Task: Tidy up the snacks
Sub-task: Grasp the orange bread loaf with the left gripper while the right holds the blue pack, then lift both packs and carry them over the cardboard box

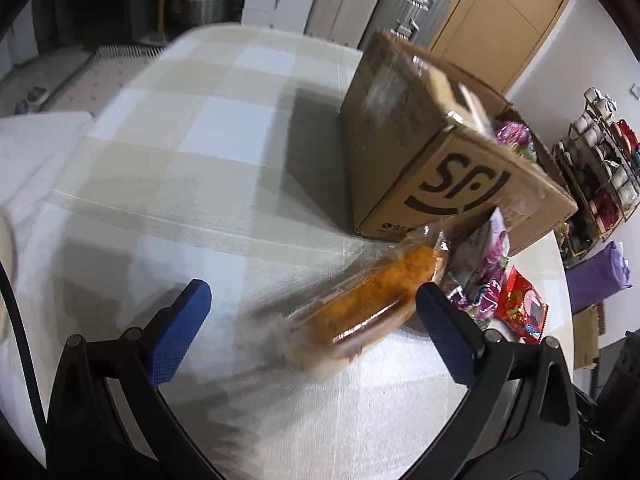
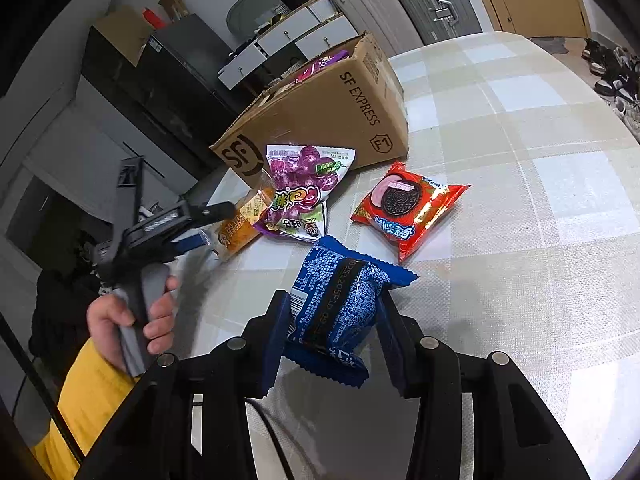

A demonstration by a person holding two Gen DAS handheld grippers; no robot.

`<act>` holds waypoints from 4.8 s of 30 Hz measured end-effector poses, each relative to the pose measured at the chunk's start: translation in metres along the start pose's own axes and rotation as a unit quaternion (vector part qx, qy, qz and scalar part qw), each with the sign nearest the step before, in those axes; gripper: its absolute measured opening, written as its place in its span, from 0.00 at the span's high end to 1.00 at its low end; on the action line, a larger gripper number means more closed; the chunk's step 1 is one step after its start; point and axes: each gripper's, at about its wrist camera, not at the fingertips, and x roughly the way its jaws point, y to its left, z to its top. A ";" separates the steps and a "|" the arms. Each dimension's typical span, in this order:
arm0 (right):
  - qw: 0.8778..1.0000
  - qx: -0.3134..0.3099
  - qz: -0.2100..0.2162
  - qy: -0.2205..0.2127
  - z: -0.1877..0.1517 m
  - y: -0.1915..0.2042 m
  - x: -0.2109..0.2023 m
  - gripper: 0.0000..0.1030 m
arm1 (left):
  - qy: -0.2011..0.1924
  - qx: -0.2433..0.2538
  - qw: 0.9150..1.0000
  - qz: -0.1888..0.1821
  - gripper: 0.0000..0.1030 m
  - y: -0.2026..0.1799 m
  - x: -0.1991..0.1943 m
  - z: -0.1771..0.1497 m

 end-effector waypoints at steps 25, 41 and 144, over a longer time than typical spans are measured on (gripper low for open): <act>1.000 0.005 -0.014 0.000 0.000 -0.002 0.008 0.58 | 0.005 0.044 0.998 -0.042 0.55 -0.020 -0.001 -0.020; 1.000 0.002 0.010 -0.027 -0.012 0.011 -0.013 0.58 | -0.003 0.028 1.000 -0.005 0.68 -0.026 -0.026 -0.060; 0.996 -0.057 -0.061 0.022 0.252 0.029 0.117 0.58 | 0.104 0.063 0.989 -0.083 0.76 -0.121 0.075 0.173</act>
